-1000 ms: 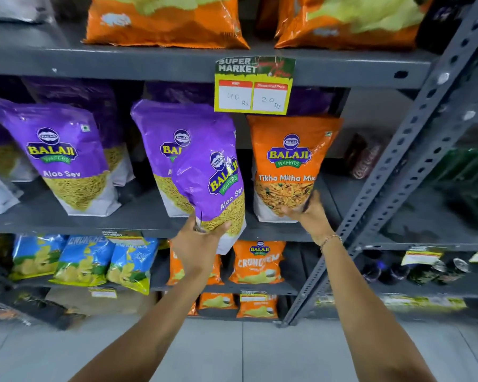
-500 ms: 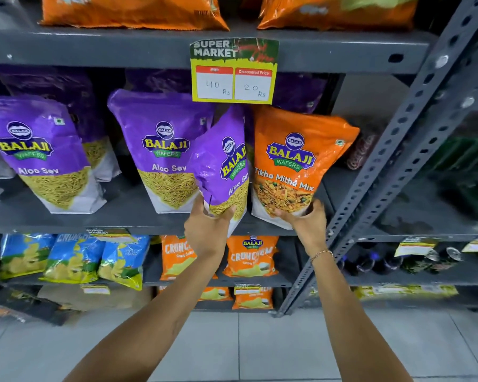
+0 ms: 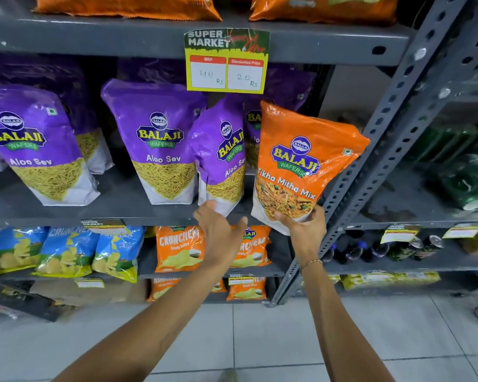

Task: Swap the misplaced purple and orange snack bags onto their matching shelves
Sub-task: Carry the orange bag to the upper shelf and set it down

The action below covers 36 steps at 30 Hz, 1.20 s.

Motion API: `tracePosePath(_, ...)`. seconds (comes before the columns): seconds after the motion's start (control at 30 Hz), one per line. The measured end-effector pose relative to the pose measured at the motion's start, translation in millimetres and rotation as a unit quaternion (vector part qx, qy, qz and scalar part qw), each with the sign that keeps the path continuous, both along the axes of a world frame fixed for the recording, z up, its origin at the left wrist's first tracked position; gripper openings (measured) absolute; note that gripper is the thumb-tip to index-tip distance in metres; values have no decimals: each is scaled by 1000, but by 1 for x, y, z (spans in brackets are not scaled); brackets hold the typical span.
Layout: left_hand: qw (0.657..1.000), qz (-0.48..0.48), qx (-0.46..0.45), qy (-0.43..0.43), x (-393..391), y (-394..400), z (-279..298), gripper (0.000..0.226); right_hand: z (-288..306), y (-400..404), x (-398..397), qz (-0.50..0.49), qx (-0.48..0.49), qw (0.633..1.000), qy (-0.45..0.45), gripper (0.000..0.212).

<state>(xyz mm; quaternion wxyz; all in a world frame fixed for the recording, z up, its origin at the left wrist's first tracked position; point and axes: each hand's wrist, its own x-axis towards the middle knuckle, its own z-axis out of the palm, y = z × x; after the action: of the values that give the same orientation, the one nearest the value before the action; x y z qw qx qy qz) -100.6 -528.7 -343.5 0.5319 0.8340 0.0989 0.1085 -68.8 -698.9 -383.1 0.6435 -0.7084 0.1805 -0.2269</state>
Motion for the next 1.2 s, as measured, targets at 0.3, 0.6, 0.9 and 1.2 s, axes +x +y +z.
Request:
tracePosePath(0.3, 927, -363, 56, 77, 33, 19, 21, 94, 10, 8, -63, 12, 40, 998, -38, 73)
tracePosePath(0.6, 942, -325, -28, -79, -34, 113, 90, 44, 113, 85, -121, 144, -74, 972, -170, 61)
tracePosePath(0.9, 953, -241, 18, -181, -79, 296, 211, 32, 242, 254, -120, 226, -95, 940, -236, 49)
tracePosePath(1.2, 954, -170, 55, -241, -69, 426, 305, 27, 330, 390, -74, 280, -75, 906, -308, 41)
